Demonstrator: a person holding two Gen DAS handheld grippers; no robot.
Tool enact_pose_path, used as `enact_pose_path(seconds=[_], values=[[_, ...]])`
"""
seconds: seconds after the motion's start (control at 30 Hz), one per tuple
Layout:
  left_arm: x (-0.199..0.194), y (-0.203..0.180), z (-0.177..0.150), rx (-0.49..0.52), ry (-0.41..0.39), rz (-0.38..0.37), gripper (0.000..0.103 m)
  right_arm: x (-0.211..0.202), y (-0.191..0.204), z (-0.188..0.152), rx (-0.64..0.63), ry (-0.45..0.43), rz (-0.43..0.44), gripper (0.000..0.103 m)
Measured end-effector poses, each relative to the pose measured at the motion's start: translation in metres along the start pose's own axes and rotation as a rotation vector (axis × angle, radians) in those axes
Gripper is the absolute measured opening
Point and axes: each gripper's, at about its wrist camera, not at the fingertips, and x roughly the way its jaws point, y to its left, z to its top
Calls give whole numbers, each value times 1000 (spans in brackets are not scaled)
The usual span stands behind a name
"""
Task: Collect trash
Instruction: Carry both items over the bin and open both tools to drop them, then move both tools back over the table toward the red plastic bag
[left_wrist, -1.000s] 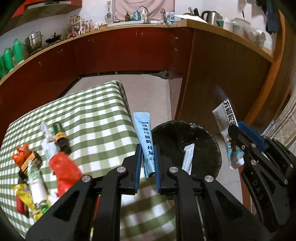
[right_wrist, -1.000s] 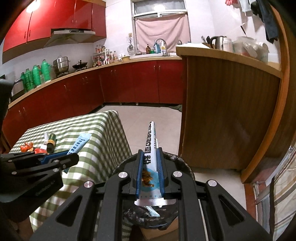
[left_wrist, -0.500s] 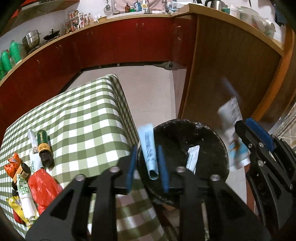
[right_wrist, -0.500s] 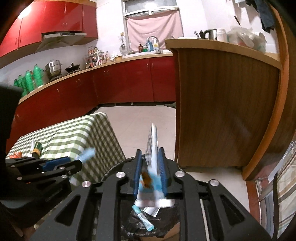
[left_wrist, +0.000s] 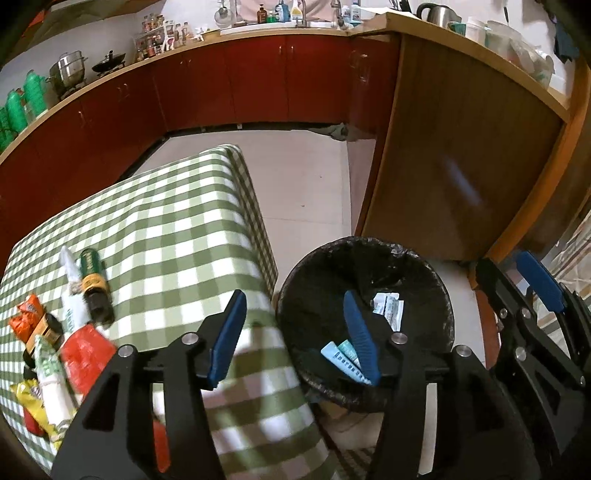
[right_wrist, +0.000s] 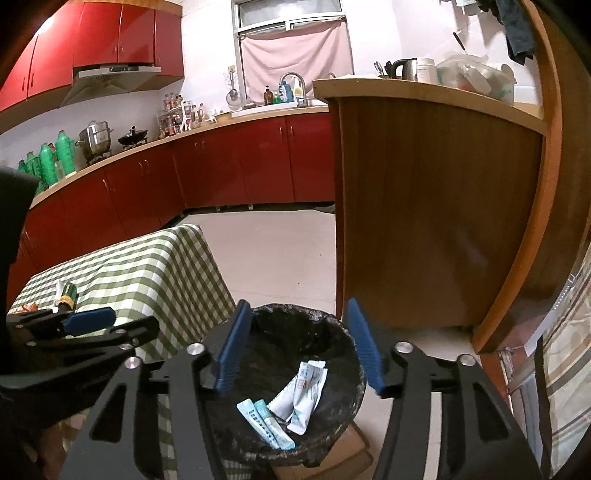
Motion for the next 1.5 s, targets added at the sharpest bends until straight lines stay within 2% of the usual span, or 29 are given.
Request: enact_pose_path(seconds=[0.07, 0.23, 0.37, 0.57, 0.8, 1.5], values=[[-10, 8, -6, -15, -9, 0, 58, -7, 4, -4, -8, -1, -4, 63], [-34, 34, -23, -43, -20, 18, 59, -21, 18, -11, -26, 15, 24, 66], [-52, 56, -34, -64, -31, 38, 60, -32, 36, -15, -35, 34, 79, 69], [-82, 94, -55, -91, -58, 90, 61, -43, 70, -20, -69, 49, 129, 69], [-108, 139, -74, -161, -59, 113, 65, -50, 111, -24, -128, 54, 180, 69], [-140, 206, -97, -270, -94, 159, 65, -67, 172, -30, -203, 72, 251, 69]])
